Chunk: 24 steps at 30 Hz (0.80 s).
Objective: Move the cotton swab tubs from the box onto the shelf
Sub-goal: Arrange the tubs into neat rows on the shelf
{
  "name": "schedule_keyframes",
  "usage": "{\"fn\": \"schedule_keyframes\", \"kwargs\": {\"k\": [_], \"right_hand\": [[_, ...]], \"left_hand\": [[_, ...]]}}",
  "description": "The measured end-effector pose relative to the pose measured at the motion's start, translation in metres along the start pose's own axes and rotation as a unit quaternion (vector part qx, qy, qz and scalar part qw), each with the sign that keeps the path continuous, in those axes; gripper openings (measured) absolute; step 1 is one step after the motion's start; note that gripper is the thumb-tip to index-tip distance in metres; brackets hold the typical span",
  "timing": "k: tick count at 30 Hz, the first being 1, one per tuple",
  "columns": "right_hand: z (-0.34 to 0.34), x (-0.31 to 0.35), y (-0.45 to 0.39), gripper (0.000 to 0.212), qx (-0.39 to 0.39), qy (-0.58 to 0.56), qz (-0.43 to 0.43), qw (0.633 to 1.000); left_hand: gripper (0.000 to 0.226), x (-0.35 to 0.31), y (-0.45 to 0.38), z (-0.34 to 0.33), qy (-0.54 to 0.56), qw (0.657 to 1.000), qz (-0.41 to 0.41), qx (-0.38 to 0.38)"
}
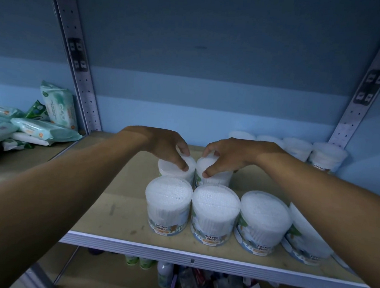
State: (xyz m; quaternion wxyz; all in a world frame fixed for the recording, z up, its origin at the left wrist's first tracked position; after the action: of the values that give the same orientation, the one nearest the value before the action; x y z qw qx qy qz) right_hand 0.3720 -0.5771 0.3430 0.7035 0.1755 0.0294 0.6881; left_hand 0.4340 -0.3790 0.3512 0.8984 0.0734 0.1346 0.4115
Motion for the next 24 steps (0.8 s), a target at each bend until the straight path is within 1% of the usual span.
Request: {"fn": "schedule_keyframes", "kwargs": {"k": [4,7,9,11,14,16,18,20,24], "right_hand": [[0.000,0.002,0.005,0.071,0.004,0.005,-0.004,1.000],[0.000,0.003,0.009,0.071,0.011,-0.002,-0.007,1.000],[0.000,0.004,0.010,0.070,0.013,-0.004,-0.008,1.000],[0.000,0.005,0.011,0.070,0.014,-0.009,-0.011,1.000],[0.003,0.005,0.013,0.081,0.040,-0.021,-0.021,0.999],[0.006,0.003,0.014,0.096,0.077,-0.028,-0.024,0.996],[0.007,0.002,0.013,0.107,0.096,-0.018,-0.020,0.995],[0.006,0.001,0.012,0.109,0.091,-0.007,-0.014,0.996],[0.005,0.002,0.012,0.106,0.071,-0.010,-0.006,0.997]], "left_hand": [[0.053,0.001,0.001,-0.002,0.015,1.000,0.001,-0.004],[0.054,0.001,0.004,-0.003,0.022,1.000,0.000,-0.004],[0.060,0.000,0.005,-0.003,0.022,1.000,-0.001,0.002],[0.074,-0.001,0.007,-0.002,0.010,1.000,-0.002,0.017],[0.093,0.001,0.008,-0.002,-0.005,0.999,-0.010,0.045],[0.100,0.003,0.009,-0.002,0.000,0.998,-0.018,0.058],[0.102,0.005,0.009,-0.002,0.002,0.998,-0.023,0.062],[0.102,0.007,0.009,-0.004,0.002,0.998,-0.025,0.059],[0.104,0.008,0.008,-0.006,0.001,0.998,-0.025,0.055]]}}
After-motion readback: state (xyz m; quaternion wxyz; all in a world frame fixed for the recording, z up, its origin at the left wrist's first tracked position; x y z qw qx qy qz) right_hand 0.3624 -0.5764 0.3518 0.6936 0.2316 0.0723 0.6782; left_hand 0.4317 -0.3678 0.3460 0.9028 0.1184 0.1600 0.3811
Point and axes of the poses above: each hand's wrist, its own y-axis away from the middle knuckle, its own z-axis out of the back of the hand, x = y × z, the point moved 1 cm from there along -y, towards the middle knuckle, and after that the axes turned 4 degrees about -z, right-handed, at the moved point
